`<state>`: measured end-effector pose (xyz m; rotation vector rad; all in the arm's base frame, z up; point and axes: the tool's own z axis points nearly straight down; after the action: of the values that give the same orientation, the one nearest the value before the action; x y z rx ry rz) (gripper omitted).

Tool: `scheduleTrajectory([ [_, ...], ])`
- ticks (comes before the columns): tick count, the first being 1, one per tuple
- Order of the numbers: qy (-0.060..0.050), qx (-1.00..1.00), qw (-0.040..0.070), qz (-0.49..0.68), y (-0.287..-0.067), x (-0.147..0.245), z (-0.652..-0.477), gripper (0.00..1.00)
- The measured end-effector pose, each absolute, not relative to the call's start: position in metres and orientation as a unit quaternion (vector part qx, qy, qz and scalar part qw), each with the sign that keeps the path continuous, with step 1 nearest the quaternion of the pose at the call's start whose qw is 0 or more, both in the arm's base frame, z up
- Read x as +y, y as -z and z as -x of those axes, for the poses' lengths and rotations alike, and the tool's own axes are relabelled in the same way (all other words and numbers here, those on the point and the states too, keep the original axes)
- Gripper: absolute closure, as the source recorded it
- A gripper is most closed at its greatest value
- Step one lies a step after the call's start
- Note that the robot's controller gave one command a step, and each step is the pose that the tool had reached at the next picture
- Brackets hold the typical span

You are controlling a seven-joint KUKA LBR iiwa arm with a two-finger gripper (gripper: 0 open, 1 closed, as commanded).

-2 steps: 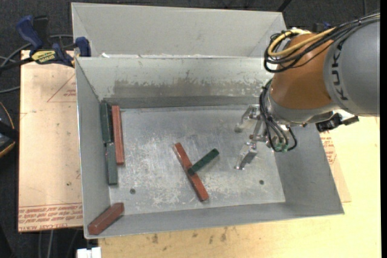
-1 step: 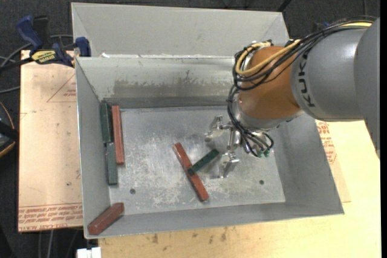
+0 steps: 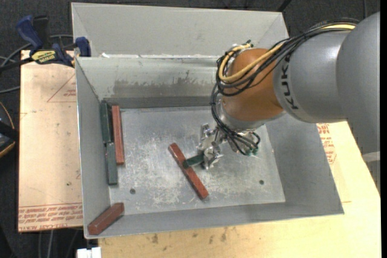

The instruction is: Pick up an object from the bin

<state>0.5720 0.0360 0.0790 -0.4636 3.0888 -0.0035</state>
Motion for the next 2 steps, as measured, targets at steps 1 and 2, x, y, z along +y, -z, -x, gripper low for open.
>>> scheduleTrajectory([
  [1, 0.001, 0.989, 0.009, 0.149, -0.079, 0.036, -0.572, 1.0],
  [2, 0.001, 0.989, 0.007, 0.149, -0.0826, 0.0361, -0.5709, 1.0],
])
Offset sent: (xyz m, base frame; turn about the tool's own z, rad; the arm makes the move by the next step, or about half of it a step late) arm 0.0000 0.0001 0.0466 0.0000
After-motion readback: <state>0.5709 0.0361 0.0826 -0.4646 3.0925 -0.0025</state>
